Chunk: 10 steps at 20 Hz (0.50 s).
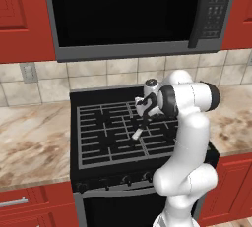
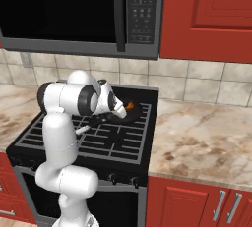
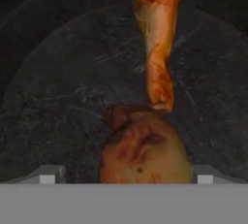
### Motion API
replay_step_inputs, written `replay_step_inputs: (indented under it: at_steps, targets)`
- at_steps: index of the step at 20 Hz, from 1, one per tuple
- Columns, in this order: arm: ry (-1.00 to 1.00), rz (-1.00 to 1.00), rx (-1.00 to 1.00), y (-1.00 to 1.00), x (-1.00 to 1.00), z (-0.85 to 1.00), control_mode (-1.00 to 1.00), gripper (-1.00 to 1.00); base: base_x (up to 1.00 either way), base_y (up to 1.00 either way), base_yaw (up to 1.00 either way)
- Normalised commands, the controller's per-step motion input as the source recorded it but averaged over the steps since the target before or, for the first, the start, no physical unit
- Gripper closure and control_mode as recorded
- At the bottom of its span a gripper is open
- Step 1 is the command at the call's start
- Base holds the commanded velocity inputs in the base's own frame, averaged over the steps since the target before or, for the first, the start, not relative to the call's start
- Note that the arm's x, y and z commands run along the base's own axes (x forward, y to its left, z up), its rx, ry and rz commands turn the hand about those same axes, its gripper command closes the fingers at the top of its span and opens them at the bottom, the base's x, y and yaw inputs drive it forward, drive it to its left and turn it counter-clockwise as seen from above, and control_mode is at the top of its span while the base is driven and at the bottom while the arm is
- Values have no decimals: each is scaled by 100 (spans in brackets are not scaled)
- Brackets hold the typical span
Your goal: Take the chicken drumsticks from the pan and place one on each plate on the dining counter.
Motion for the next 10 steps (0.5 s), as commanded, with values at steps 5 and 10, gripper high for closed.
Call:
replay_step_inputs:
  at_steps: [5,10]
  targets:
    - [-4,-11,1,-17,0,-45,-100,100,0,0,0]
    - [-23,-11,2,-32,0,-49,-100,100,0,0,0]
